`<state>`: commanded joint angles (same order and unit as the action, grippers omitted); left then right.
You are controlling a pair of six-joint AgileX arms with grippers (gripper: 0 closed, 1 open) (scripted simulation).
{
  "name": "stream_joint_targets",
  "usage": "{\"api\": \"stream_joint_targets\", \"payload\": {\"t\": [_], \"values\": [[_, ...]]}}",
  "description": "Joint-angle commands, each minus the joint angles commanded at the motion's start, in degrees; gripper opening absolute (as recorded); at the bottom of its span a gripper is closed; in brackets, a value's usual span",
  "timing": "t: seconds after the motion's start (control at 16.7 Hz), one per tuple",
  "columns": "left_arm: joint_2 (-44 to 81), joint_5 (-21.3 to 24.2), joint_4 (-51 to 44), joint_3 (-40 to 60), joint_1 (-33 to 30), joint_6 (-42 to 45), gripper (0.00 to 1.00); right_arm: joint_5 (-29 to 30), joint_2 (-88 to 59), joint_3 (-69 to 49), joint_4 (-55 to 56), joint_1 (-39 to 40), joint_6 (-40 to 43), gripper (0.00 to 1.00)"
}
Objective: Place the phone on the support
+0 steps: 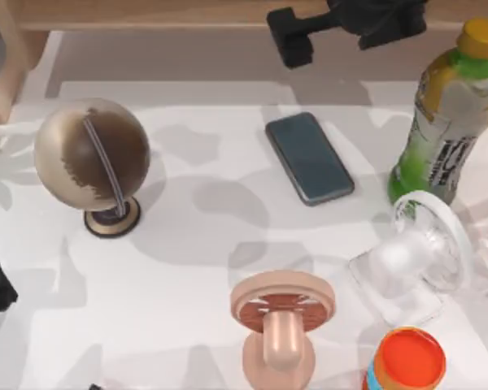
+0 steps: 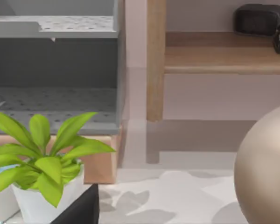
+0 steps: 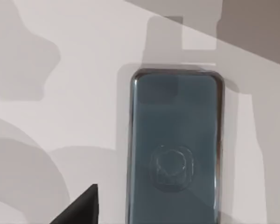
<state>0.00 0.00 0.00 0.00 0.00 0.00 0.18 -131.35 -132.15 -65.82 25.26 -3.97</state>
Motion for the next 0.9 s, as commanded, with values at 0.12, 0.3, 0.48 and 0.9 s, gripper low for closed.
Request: {"api": "stream_joint_targets", "payload": {"t": [0.12, 0.3, 0.48, 0.9], "values": [[0.0, 0.0, 0.0, 0.0, 0.0, 0.0, 1.0, 0.3, -8.5, -7.5, -5.5, 0.6, -0.9, 1.0], [0.0, 0.0, 0.0, 0.0, 0.0, 0.0, 1.0, 0.8, -17.4, -15.0, -11.8, 1.0, -2.2, 1.0], [0.0, 0.0, 0.0, 0.0, 0.0, 0.0, 1.0, 1.0, -20.9, -17.8, -14.6, 1.0, -2.9, 1.0], [0.0, 0.0, 0.0, 0.0, 0.0, 0.0, 1.0, 0.9, -21.1, -17.0, -13.6, 0.8, -2.8, 1.0]]}}
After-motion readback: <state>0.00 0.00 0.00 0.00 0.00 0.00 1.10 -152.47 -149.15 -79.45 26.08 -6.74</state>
